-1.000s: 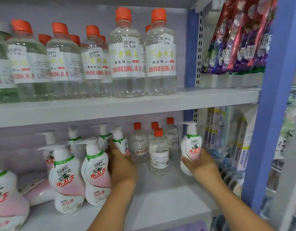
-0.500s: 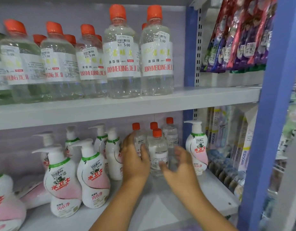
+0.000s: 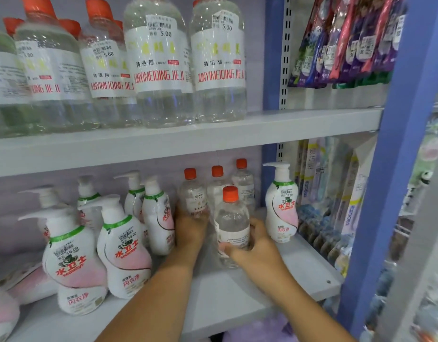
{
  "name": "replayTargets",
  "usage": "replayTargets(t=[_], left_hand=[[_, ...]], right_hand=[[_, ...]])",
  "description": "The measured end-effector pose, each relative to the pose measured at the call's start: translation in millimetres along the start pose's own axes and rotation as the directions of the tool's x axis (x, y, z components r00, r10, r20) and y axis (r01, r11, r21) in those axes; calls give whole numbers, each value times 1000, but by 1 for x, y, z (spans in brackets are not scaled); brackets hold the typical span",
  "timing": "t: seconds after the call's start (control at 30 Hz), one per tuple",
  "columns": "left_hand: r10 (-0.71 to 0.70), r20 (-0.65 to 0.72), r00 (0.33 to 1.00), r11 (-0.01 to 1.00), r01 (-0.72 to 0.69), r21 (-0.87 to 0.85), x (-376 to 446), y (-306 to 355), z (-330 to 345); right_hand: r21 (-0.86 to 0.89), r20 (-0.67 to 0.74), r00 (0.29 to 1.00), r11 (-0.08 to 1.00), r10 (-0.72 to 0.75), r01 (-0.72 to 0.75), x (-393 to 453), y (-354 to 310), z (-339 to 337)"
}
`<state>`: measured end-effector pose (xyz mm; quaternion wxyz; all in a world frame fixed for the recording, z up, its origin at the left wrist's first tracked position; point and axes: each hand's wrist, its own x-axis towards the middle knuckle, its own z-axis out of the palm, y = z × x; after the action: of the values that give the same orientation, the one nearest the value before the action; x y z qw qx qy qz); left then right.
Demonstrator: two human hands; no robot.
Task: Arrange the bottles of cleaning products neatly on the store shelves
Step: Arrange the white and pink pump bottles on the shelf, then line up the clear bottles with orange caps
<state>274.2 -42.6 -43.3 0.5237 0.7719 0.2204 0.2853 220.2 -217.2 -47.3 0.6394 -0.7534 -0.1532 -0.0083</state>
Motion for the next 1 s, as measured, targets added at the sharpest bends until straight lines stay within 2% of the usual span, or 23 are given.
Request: replayTargets(t=[0.13, 0.27, 0.4, 0.47, 0.57, 0.63, 0.8, 1.0], left_hand=[[57, 24, 998, 998, -57, 2, -17, -3, -5], [-13, 15, 1000, 999, 14, -49, -66, 3, -17], [11, 125, 992, 998, -3, -64, -125, 6, -54], [25, 134, 991, 997, -16, -73, -138, 2, -69], [29, 121, 992, 998, -23, -54, -148, 3, -76], [31, 115, 993, 999, -26, -41, -151, 7, -78], [18, 106, 994, 996, -9, -88, -170, 9, -106], [147, 106, 984, 977, -128, -169, -203, 39, -205]], right_hand=[[16, 111, 994, 1000, 4, -6, -16, 0, -21], [-51, 146, 988, 997, -41, 49, -24, 4, -47], [-2, 306, 951, 999, -50, 53, -22, 5, -70], [-19, 354, 934, 998, -46, 57, -23, 9, -70], [-142, 272, 962, 988, -17, 57, -27, 6, -55], [-153, 209, 977, 986, -33, 65, -32, -1, -46], [-57, 172, 984, 997, -44, 55, -65, -18, -33], [42, 80, 982, 985, -168, 165, -137, -92, 6]])
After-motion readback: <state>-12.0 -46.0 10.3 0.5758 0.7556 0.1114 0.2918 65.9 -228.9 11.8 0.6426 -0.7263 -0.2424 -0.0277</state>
